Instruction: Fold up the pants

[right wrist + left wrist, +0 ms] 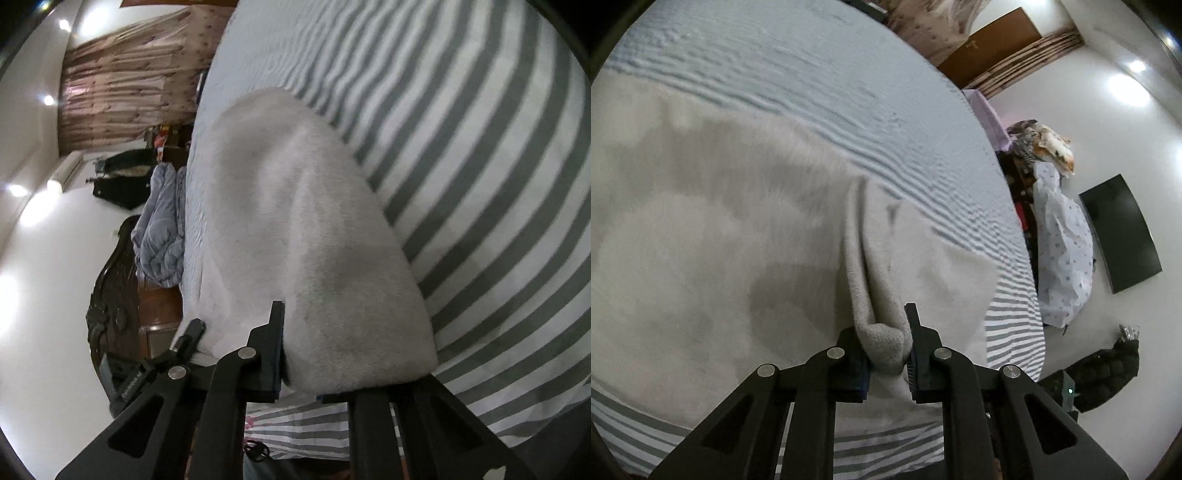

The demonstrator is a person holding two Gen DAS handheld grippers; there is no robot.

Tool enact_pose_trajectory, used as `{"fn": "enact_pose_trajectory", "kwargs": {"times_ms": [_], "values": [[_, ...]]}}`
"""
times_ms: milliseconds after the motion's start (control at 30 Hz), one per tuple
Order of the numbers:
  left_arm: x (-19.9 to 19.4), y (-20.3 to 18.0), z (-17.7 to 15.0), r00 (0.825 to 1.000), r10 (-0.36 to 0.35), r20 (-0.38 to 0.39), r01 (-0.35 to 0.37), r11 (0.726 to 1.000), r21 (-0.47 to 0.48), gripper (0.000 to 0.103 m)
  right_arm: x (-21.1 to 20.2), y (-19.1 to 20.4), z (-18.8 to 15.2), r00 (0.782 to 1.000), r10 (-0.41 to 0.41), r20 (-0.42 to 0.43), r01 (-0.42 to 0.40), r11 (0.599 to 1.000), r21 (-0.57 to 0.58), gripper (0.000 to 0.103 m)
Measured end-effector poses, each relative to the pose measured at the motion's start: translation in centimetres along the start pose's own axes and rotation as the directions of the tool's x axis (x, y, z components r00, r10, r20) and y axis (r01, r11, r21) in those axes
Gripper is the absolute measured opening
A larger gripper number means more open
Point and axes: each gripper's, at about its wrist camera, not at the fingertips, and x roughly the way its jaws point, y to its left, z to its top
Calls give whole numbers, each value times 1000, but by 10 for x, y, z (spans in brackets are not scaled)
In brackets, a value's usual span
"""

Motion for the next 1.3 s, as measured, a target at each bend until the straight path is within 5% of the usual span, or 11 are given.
{"fn": "enact_pose_trajectory", "kwargs": {"times_ms": [233, 400, 567, 700, 967, 1100, 1167, 1300], "values": [[-39, 22, 0, 997, 47, 58, -49, 998, 37, 16, 26, 32, -16, 997, -17, -79, 8, 993, -119, 13], [-23, 71, -15, 990, 143, -16, -143, 989, -32, 16, 55, 29, -33, 984, -111, -136, 90, 985, -150, 16], [-18, 67, -21, 984, 178, -24, -176, 982, 66, 20, 59, 37, -41, 975, -171, -140, 142, 970, -197, 22], [-24, 56, -18, 971, 237, -24, -230, 959, 166, 25, 59, 56, -51, 953, -253, -165, 201, 939, -278, 36], [-65, 40, -17, 922, 362, 136, -386, 870, 306, 27, 57, 99, -89, 892, -329, -309, 159, 870, -467, 37], [-75, 19, -14, 932, 299, 203, -356, 860, 366, 27, 35, 138, -81, 928, -356, -108, 216, 751, -624, 35], [-64, 6, -16, 940, 281, 193, -337, 848, 409, 27, 29, 152, -61, 937, -350, -4, 267, 722, -638, 35], [-37, -5, -21, 954, 262, 147, -300, 843, 447, 27, 35, 159, -4, 908, -386, 165, 401, 680, -614, 32]]}}
